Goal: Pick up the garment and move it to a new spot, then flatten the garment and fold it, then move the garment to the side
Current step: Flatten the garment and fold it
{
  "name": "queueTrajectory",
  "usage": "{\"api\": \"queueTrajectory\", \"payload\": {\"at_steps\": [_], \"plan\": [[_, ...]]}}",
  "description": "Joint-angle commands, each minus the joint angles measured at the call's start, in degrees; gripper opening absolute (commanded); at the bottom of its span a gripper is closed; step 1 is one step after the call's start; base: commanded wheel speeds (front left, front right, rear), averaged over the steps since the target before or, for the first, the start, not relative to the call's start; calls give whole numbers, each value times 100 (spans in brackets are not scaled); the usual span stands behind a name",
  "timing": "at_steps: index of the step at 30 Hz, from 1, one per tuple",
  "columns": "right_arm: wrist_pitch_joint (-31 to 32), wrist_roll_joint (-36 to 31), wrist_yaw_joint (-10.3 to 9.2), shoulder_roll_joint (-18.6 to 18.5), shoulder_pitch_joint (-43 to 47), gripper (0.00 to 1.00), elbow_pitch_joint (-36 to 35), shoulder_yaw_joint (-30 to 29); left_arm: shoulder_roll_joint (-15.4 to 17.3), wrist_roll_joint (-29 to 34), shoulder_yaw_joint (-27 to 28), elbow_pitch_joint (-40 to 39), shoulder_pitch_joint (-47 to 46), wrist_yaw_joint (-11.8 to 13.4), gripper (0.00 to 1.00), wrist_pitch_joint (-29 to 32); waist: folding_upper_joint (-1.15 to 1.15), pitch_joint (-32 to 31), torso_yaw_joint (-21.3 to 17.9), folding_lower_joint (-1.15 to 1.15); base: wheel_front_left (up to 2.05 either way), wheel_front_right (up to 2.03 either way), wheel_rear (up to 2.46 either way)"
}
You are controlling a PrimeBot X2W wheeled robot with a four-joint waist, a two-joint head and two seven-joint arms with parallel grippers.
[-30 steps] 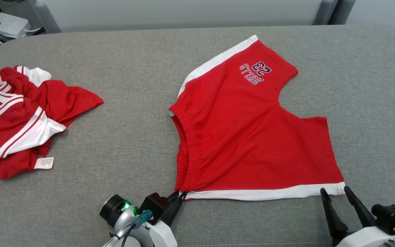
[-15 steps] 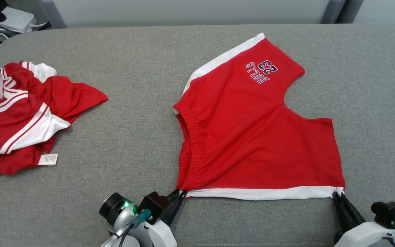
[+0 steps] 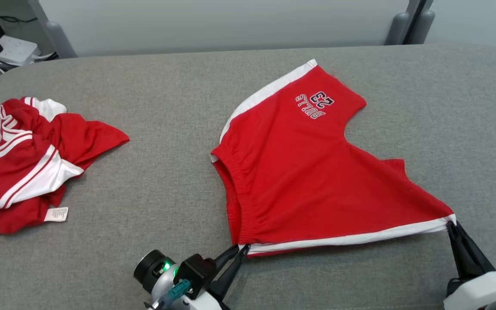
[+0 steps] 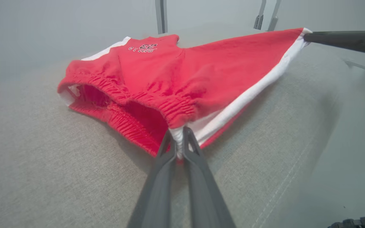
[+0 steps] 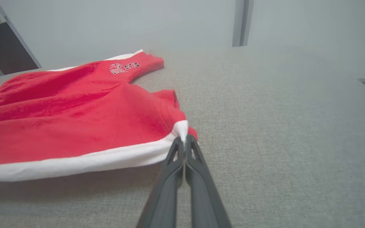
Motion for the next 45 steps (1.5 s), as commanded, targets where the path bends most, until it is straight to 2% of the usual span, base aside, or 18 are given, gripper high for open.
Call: {"api": "queueTrajectory", "payload": {"at_steps": [1,5,13,19,20,22,26,30,35,39,45], "plan": [[-78,-74,18,-177,139,0,-239,36,133,-118,159,-251,46,1,0,-35,0,-105,-61,0,0,0,0],[-78,-132,18,-313,484,0,-635,-66,320,-261,52,-824,385,1,0,185,0,-262,-121,0,0,0,0],[141,-173,18,-446,1145,0,-1302,-458,689,-746,3,-2340,1035,4,0,1290,0,-375,-86,0,0,0,0],[640,-198,18,-247,818,0,-1390,-616,543,-1433,41,-2722,1015,3,0,1518,0,-309,-36,0,0,0,0],[877,49,18,-77,456,0,-1318,-602,433,-1943,-43,-2740,850,2,0,1507,0,-245,7,0,0,0,0],[1138,71,18,-87,50,0,-1157,-546,424,-2355,-152,-2636,592,2,0,1529,0,-166,77,0,0,0,0],[1441,30,18,-121,-619,0,-808,-548,433,-2790,-316,-2311,118,2,0,1526,0,-23,221,0,0,0,0],[1753,-104,18,-234,-1493,0,-300,-542,296,-3289,-355,-1736,-513,2,0,1391,0,248,449,0,0,0,0],[1840,-106,18,-438,-2465,0,310,-371,115,-3732,-397,-1052,-1276,2,0,1297,0,660,748,0,0,0,0],[1766,-127,18,-624,-3178,0,826,-47,44,-3860,-439,-518,-1859,2,0,1104,0,968,944,0,0,0,0],[1591,-241,18,-852,-4104,0,1521,838,-165,-3861,-509,199,-2405,1,0,799,0,1322,1170,0,0,0,0]]}}
